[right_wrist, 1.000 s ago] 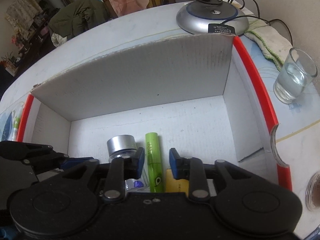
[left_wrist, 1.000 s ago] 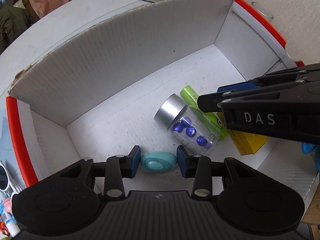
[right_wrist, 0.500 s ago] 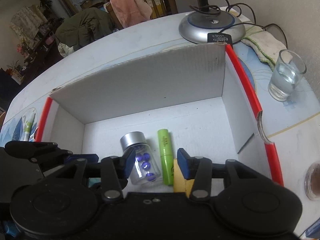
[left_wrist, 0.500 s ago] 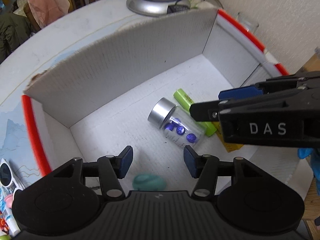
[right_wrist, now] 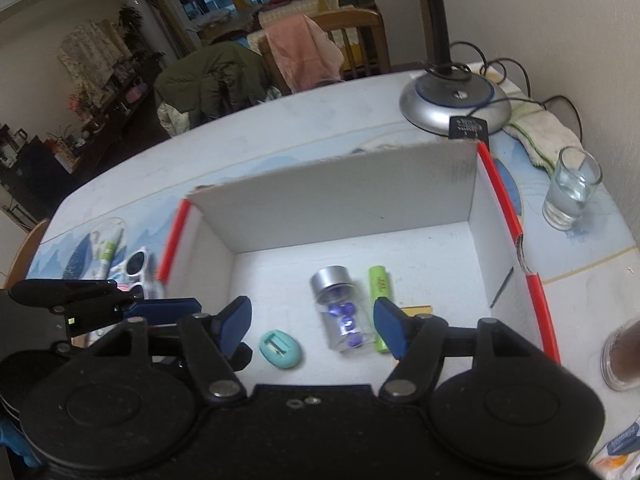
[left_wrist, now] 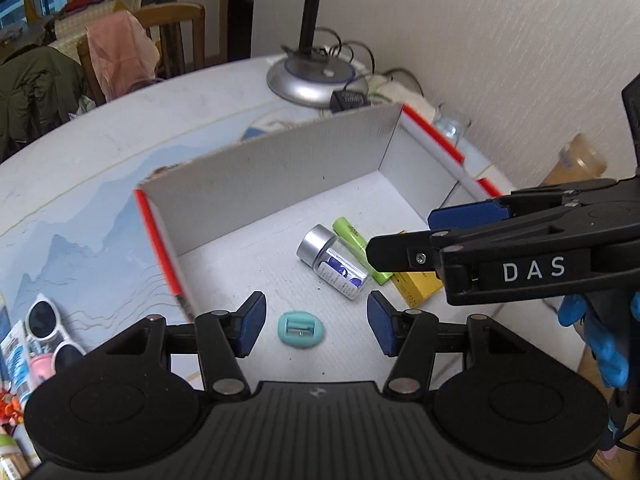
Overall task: Organize rigid objects
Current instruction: 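Carry both items into the red box and open both tools to release, then withdraw both tools from the box toward the remaining items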
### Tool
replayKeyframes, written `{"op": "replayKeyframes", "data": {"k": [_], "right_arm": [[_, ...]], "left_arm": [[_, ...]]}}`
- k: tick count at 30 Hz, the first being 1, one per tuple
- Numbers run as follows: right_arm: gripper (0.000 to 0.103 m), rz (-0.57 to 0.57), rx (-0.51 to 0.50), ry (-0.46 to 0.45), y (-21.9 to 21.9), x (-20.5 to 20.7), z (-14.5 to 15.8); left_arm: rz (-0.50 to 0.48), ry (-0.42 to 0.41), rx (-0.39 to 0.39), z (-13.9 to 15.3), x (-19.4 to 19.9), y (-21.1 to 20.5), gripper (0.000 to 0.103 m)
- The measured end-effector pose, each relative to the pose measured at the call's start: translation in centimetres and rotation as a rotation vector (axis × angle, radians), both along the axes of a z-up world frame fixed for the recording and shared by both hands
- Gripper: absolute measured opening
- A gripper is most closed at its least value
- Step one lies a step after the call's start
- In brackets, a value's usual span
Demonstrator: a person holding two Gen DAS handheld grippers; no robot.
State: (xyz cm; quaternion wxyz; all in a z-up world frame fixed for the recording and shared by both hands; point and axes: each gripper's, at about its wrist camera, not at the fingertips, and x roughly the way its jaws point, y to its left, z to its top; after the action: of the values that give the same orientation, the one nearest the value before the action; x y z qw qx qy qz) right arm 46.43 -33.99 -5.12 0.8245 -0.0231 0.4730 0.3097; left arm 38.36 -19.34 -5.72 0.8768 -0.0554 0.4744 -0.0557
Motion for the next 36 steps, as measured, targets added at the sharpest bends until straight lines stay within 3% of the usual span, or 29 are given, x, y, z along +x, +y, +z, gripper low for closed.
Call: {"op": "replayKeyframes", "data": {"k": [10,13,21,24,36], "right_arm": [[0.076,0.024,0.021,-0.059,1.0,-4.2,2.5],[0.077,0.021,0.054,-0.052,1.2,-5.2,2.9],[0.085,0.031,0.09,-0.085,3.0,-9.4,4.3],[0.088,0.049,0.089,-0.105,4.1,-10.9,4.5],[0.094,0.107,0.091,-0.105,10.1,-16.0,3.6]], "left_arm": [[0.029,-0.094,-0.044,3.1,-4.9,2.7,0.055],[0.045,-0.12,-0.052,3.8,-6.4,3.6,0.064],[0.088,-0.156,-0.075,4.8,-11.0,7.1,0.066],[0.113,-0.169,-0.073,5.1,-12.8,8.7,0.075],[0.203,-0.19,-0.034,4.9,-18.1,15.9,0.085]]}}
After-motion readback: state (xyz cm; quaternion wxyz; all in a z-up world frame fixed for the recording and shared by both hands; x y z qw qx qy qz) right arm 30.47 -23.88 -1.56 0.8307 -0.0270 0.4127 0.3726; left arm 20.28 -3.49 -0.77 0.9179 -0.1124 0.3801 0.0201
